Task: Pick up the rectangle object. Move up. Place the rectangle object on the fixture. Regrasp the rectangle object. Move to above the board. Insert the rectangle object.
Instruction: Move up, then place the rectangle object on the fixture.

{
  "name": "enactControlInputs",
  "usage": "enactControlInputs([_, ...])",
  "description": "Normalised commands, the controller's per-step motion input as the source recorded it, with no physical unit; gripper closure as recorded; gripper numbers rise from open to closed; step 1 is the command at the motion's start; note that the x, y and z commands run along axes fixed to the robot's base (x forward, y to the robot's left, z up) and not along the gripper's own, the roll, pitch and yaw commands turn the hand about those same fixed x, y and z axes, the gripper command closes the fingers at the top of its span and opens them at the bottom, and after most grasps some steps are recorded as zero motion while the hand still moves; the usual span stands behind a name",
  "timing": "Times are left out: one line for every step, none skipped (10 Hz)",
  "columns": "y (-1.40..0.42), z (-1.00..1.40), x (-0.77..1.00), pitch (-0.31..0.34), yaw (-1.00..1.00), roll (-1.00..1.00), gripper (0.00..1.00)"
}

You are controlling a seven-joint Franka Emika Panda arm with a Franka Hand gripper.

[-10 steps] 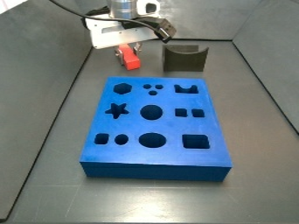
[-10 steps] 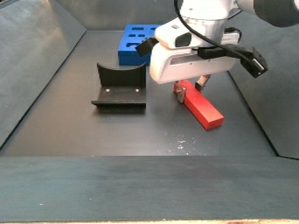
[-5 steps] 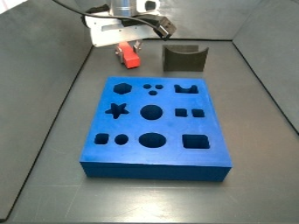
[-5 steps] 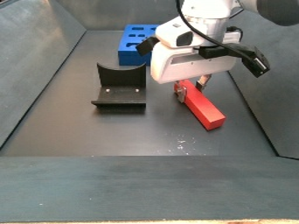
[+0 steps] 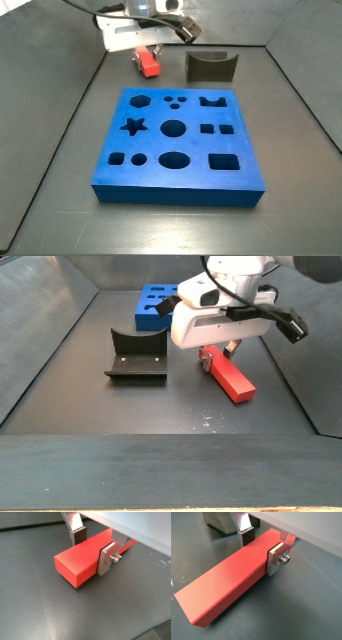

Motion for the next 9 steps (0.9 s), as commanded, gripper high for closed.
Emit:
enactControlInputs([-0.05,0.96,0.01,0.020,-0.02,0.01,1.00])
enactControlInputs([-0.02,0.82,0.00,0.042,-0.03,0.03,1.00])
enactControlInputs([0.00,0.66,-0.01,0.054,-0.03,0.06,1.00])
enactControlInputs([0.00,0.55,-0.02,0.061,-0.02,0.08,1.00])
enactControlInputs([0.00,0.47,-0.02,0.063,-0.02,0.09,1.00])
enactControlInputs([0.00,0.33,-0.03,0.064,-0.02,0.12,1.00])
enactControlInputs([0.00,0.23,-0.03,0.063,-0.02,0.13,1.00])
enactControlInputs([0.00,1.00,0.00,0.000,0.00,0.00,1.00])
enactControlInputs([0.00,1.00,0.01,-0.003,0.01,0.01,1.00])
